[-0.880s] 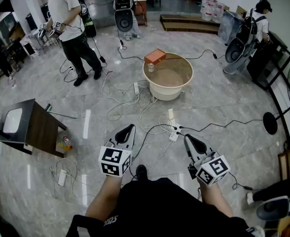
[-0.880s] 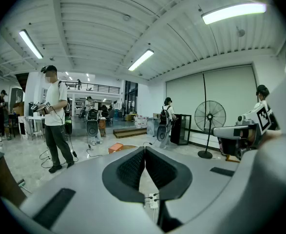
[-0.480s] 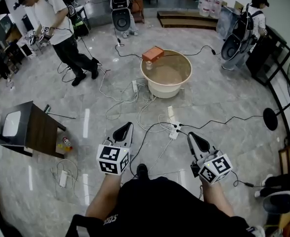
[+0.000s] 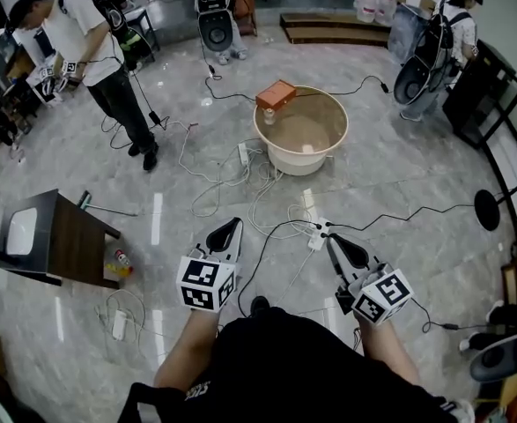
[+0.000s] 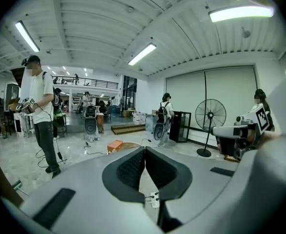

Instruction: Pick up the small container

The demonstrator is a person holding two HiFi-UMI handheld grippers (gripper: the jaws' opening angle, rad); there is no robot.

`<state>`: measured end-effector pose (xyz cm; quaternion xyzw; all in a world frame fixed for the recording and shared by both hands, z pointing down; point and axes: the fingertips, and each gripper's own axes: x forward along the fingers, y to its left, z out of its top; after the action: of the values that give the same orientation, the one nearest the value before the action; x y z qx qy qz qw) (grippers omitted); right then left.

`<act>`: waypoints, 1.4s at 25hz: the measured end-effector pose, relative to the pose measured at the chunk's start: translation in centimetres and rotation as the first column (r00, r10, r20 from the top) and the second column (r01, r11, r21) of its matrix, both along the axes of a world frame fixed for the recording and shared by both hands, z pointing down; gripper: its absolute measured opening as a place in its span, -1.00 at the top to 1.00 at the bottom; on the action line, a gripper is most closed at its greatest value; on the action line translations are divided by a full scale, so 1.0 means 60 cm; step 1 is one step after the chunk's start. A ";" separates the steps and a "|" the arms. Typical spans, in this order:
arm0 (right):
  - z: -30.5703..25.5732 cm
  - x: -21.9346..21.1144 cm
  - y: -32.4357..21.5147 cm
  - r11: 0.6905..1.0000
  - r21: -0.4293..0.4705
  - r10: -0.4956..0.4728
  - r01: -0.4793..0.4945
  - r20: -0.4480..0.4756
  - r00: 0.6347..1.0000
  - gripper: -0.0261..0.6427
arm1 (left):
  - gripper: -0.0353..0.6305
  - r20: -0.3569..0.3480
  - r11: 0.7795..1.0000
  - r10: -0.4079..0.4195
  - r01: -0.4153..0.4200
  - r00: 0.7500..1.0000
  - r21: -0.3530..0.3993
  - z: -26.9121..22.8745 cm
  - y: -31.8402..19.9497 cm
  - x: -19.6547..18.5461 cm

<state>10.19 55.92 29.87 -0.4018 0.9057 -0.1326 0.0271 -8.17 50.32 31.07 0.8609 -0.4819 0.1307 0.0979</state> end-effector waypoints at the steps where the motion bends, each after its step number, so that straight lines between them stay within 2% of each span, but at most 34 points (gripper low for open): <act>1: 0.000 -0.011 -0.010 1.000 -0.002 -0.007 0.007 0.002 1.000 0.89 | 0.84 -0.002 1.000 0.000 0.000 1.000 0.000 0.002 -0.010 -0.009; 15: 0.009 -0.157 -0.162 0.999 -0.040 0.000 -0.002 -0.040 0.999 0.88 | 0.84 -0.039 1.000 -0.017 0.016 0.999 -0.012 0.014 -0.135 -0.165; 22: 0.020 -0.219 -0.181 0.998 -0.065 -0.016 0.010 -0.096 0.995 0.88 | 0.84 -0.066 1.000 -0.020 0.019 0.998 -0.016 0.033 -0.164 -0.223; 25: 0.024 -0.231 -0.186 0.996 -0.087 -0.013 0.002 -0.128 0.992 0.88 | 0.84 -0.102 1.000 -0.006 0.005 0.995 -0.005 0.033 -0.168 -0.232; 35: 0.046 -0.230 -0.237 0.991 -0.134 -0.039 0.023 -0.118 0.992 0.88 | 0.84 -0.099 0.999 0.032 -0.031 0.995 0.015 0.050 -0.207 -0.212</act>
<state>-3.63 41.69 32.61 -0.3957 0.9011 -0.1682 -0.0562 -20.88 37.90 34.10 0.8744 -0.4637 0.0862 0.1138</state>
